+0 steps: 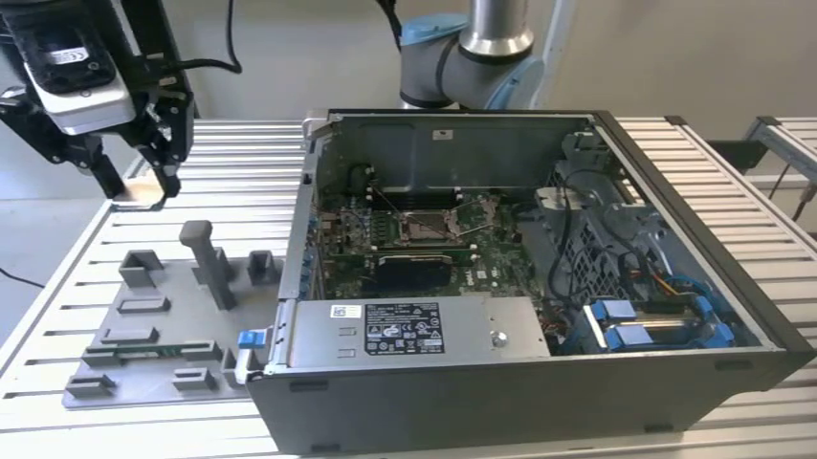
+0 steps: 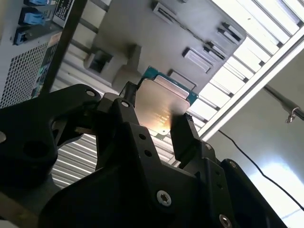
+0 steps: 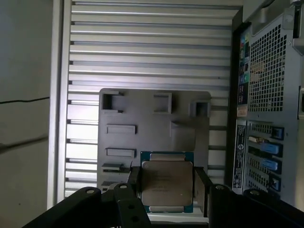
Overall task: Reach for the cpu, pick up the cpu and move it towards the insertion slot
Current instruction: 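Pick up the cpu and move it towards the insertion slot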
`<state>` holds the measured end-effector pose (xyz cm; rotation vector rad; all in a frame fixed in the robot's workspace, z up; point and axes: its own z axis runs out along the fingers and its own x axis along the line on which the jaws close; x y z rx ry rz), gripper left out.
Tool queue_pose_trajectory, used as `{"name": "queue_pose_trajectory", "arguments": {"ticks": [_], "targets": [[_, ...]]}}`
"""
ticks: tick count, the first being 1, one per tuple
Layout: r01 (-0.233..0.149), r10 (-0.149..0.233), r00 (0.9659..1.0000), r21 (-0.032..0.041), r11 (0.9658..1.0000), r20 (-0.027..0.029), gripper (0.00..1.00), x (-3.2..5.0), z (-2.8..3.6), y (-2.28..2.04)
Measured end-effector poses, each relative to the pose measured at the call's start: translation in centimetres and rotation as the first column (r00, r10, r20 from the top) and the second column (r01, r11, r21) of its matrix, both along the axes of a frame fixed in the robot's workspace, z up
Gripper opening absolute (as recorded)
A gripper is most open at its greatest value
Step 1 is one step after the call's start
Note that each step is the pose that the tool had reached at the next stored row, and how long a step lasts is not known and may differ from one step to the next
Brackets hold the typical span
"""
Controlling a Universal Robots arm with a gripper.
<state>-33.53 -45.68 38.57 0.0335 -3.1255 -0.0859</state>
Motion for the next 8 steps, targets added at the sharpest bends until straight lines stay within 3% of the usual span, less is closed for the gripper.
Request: {"name": "queue_pose_trajectory", "arguments": {"ticks": [8], "targets": [[0.0, 0.0, 1.0, 0.0, 1.0, -0.0055, 0.0, 3.25, 0.0, 0.0]]}}
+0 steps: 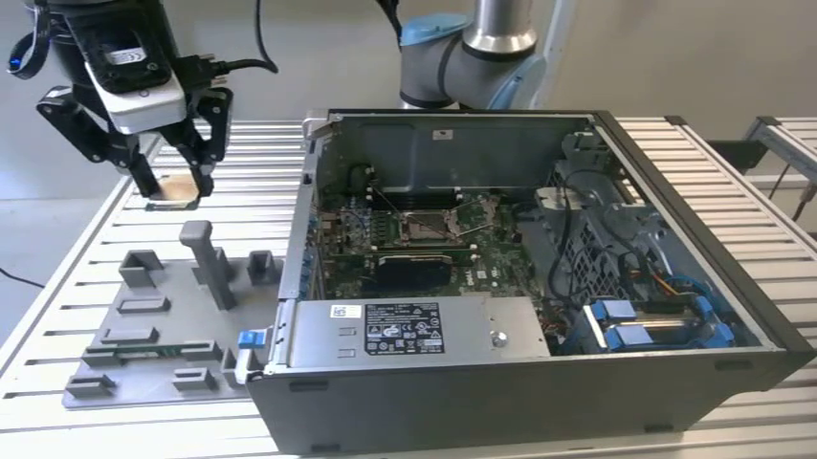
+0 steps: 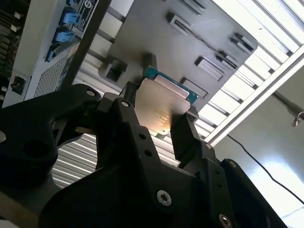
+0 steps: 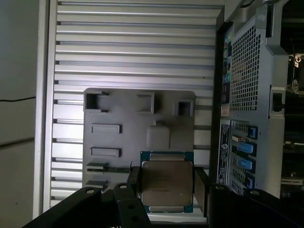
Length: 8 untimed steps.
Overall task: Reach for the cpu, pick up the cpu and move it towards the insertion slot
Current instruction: 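Pick up the cpu and move it towards the insertion slot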
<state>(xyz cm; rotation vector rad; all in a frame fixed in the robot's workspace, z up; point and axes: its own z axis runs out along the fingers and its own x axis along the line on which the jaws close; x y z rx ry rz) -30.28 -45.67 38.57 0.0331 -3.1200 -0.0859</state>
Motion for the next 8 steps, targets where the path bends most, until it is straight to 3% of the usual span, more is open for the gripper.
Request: {"name": "queue_pose_trajectory", "arguments": {"ticks": [8], "targets": [[0.0, 0.0, 1.0, 0.0, 1.0, -0.0003, 0.0, 1.65, 0.0, 0.0]]}}
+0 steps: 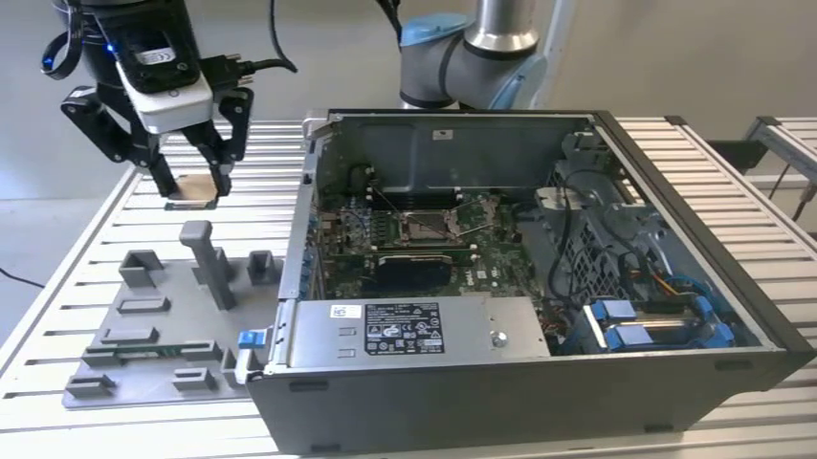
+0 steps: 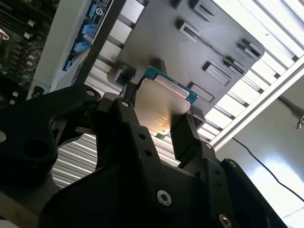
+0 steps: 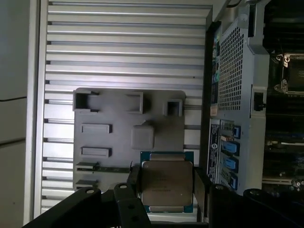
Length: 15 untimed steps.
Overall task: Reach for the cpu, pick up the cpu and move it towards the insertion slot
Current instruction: 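Pick up the cpu and move it towards the insertion slot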
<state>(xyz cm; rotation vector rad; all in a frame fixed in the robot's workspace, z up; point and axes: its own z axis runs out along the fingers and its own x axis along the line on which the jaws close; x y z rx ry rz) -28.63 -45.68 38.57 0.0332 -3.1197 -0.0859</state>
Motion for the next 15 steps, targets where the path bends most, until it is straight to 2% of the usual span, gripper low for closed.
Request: {"name": "queue_pose_trajectory", "arguments": {"ticks": [5, 9, 15], "targets": [[0.0, 0.0, 1.0, 0.0001, 1.0, -0.0001, 0.0, 1.33, 0.0, 0.0], [0.0, 0.0, 1.0, 0.0001, 1.0, -0.0061, 0.0, 2.04, 0.0, -0.01], [0.0, 0.0, 1.0, 0.0001, 1.0, -0.0069, 0.0, 4.54, 0.0, -0.01]]}}
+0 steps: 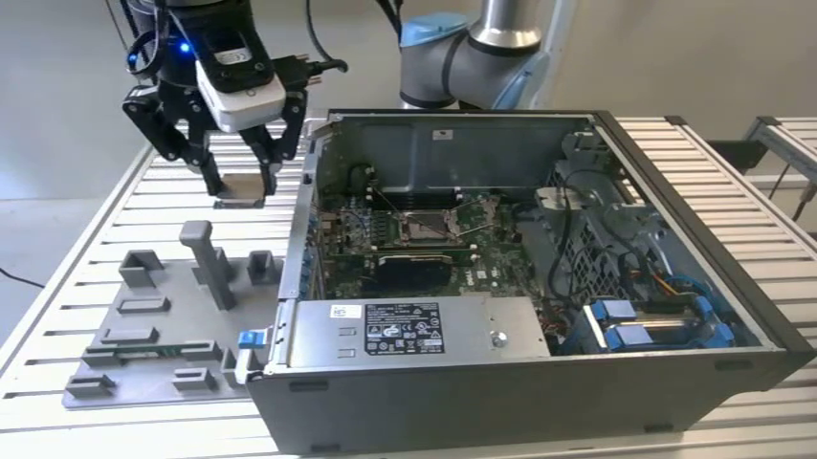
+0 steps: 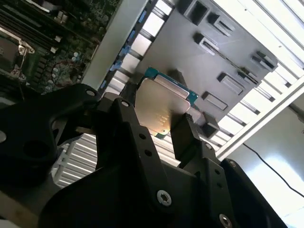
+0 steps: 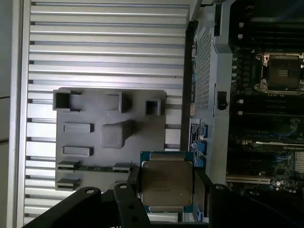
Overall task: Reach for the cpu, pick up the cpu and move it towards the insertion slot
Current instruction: 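Pick up the cpu and move it towards the insertion slot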
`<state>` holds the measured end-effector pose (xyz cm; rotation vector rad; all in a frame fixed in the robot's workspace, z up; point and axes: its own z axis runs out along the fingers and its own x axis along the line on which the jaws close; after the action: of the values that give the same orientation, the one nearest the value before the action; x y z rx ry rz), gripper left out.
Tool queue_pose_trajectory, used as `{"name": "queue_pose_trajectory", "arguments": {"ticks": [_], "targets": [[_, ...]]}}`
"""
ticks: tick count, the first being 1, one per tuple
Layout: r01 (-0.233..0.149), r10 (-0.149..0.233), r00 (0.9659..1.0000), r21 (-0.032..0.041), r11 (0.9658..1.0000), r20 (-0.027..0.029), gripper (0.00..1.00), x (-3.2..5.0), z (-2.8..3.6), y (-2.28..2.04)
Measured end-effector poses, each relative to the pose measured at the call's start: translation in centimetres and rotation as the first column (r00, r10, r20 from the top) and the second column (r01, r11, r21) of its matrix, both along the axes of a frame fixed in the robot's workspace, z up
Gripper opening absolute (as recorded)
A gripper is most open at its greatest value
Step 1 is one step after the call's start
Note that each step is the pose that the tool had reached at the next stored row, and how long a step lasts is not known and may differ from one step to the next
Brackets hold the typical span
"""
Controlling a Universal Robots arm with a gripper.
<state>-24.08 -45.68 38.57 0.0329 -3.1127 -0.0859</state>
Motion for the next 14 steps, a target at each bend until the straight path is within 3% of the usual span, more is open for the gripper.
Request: {"name": "queue_pose_trajectory", "arguments": {"ticks": [7, 11, 12, 14], "targets": [[0.0, 0.0, 1.0, -0.0014, 1.0, -0.0001, 0.0, 2.35, 0.01, 0.01], [0.0, 0.0, 1.0, -0.0012, 1.0, 0.0004, 0.0, 4.12, 0.0, 0.01], [0.0, 0.0, 1.0, -0.0013, 1.0, 0.0012, 0.0, 5.05, 0.0, 0.01], [0.0, 0.0, 1.0, -0.0013, 1.0, 0.0017, 0.0, 5.87, 0.0, 0.01]]}}
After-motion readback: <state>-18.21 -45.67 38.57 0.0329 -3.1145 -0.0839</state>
